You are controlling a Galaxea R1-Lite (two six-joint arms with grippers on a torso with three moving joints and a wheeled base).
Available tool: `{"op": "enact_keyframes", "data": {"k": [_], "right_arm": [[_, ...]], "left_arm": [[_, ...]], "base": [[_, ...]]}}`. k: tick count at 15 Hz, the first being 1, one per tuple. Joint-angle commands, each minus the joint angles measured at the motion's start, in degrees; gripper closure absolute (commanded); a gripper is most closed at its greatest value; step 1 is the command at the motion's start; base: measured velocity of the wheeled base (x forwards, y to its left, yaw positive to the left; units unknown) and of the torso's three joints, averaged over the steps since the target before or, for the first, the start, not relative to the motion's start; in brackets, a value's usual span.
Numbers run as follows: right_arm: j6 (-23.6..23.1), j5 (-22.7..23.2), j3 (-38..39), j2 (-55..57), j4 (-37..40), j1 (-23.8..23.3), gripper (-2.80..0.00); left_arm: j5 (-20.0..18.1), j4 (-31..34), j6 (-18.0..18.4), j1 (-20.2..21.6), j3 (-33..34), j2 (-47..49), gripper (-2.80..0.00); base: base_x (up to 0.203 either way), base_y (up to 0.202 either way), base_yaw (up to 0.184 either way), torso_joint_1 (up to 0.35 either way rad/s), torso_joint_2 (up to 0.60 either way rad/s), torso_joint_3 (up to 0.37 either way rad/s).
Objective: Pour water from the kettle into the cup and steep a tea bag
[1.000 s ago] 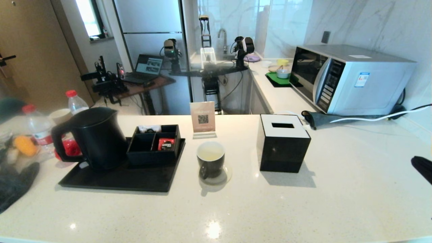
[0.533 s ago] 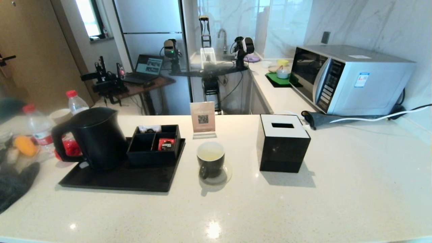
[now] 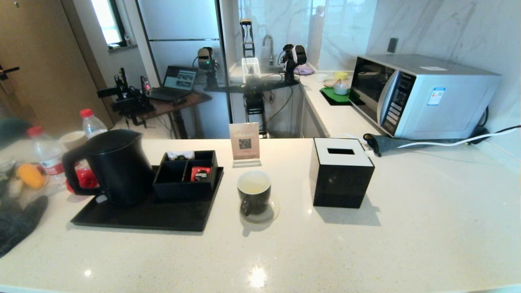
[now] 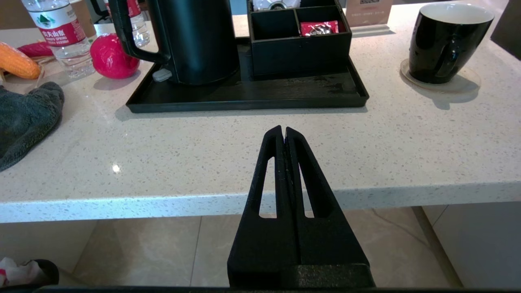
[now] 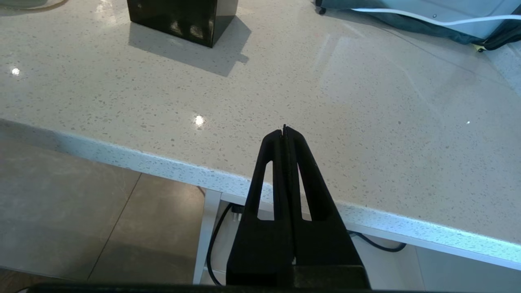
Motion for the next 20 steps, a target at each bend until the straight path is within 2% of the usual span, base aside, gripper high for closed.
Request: {"op": "enact_keyframes", "data": {"k": [1, 5, 7, 9, 12, 17, 20], "right_arm": [[0.2, 0.1, -0.1, 1.1, 0.1, -1.9, 0.00], [1.5, -0.1, -0.3, -0.5, 0.9, -2.0, 0.00], [1.5, -1.5, -0.2, -0.5, 0.4, 0.3, 0.00], [1.6, -5.6, 0.0, -0.5, 0.6, 4.5, 0.00], [4.4, -12.3, 0.0, -0.8, 5.1, 5.3, 0.00], [10.6, -13.0, -0.4, -11.8, 9.9, 8.9, 0.00], [11.2, -12.9, 0.0, -16.7, 8.7, 9.4, 0.00]], "left_arm": [[0.0, 0.0, 0.0, 0.0, 0.0, 0.0, 0.00], [0.0, 0.0, 0.0, 0.0, 0.0, 0.0, 0.00], [0.0, 0.0, 0.0, 0.0, 0.0, 0.0, 0.00], [0.0, 0.0, 0.0, 0.0, 0.0, 0.0, 0.00], [0.0, 0.0, 0.0, 0.0, 0.0, 0.0, 0.00], [0.0, -0.1, 0.0, 0.0, 0.0, 0.0, 0.00], [0.0, 0.0, 0.0, 0.0, 0.0, 0.0, 0.00]], "base": [[0.000, 0.000, 0.000, 0.000, 0.00, 0.000], [0.000, 0.000, 0.000, 0.000, 0.00, 0.000], [0.000, 0.000, 0.000, 0.000, 0.00, 0.000], [0.000, 0.000, 0.000, 0.000, 0.00, 0.000], [0.000, 0.000, 0.000, 0.000, 0.00, 0.000], [0.000, 0.000, 0.000, 0.000, 0.00, 0.000], [0.000, 0.000, 0.000, 0.000, 0.00, 0.000]]}}
